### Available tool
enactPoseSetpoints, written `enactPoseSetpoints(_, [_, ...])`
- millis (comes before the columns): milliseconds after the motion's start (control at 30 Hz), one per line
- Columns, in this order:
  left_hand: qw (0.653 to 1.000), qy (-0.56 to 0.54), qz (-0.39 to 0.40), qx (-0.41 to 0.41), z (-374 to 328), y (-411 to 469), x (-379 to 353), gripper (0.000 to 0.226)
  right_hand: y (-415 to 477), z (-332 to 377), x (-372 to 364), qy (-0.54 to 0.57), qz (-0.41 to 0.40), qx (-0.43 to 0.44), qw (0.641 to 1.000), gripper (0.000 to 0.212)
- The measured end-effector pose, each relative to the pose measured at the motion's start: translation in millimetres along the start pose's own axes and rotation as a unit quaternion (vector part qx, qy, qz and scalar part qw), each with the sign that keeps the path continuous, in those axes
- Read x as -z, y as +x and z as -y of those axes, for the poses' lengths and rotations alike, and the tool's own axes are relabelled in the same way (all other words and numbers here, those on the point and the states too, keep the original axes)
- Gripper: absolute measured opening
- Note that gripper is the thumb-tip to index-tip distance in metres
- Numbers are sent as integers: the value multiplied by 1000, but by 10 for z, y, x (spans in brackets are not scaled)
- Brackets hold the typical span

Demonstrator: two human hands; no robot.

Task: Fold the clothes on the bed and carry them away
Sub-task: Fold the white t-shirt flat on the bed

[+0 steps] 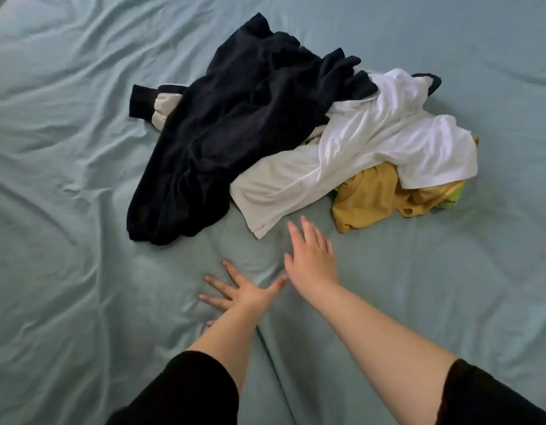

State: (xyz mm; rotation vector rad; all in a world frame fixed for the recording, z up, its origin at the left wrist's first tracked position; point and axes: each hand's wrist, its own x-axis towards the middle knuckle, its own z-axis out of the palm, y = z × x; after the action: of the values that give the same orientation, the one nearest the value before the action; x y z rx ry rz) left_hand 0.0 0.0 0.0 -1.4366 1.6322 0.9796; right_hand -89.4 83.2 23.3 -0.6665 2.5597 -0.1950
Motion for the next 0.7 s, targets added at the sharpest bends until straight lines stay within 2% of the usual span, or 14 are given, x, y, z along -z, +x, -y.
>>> enactPoseSetpoints(100, [999, 0, -13, 52, -127, 188, -101, 152, 520, -3, 2, -146, -91, 90, 981, 81])
enactPoseSetpoints(167, [997, -7, -29, 72, -134, 316, -170, 154, 834, -28, 51, -147, -82, 112, 979, 72])
enactPoseSetpoints(200, [997, -1, -40, 71, -132, 359, -215, 155, 920, -35, 27, -139, -66, 118, 981, 59])
enactPoseSetpoints(267, [996, 13, -46, 78, -168, 383, -247, 155, 977, -46, -13, -47, -80, 119, 989, 35])
enactPoseSetpoints(333, [996, 16, -53, 75, -175, 389, -268, 154, 906, -52, -70, 73, -113, 106, 985, 25])
enactPoseSetpoints(500, [996, 19, -57, 66, -172, 344, -259, 155, 441, -249, -301, 172, -74, 33, 982, 18])
enactPoseSetpoints(633, [998, 19, -60, 23, -88, 231, -225, 151, 88, -388, -343, 168, -26, -5, 985, 20])
enactPoseSetpoints(700, [997, 32, -64, -22, 61, 165, -206, 138, -163, -420, -357, 157, -3, -16, 987, 20])
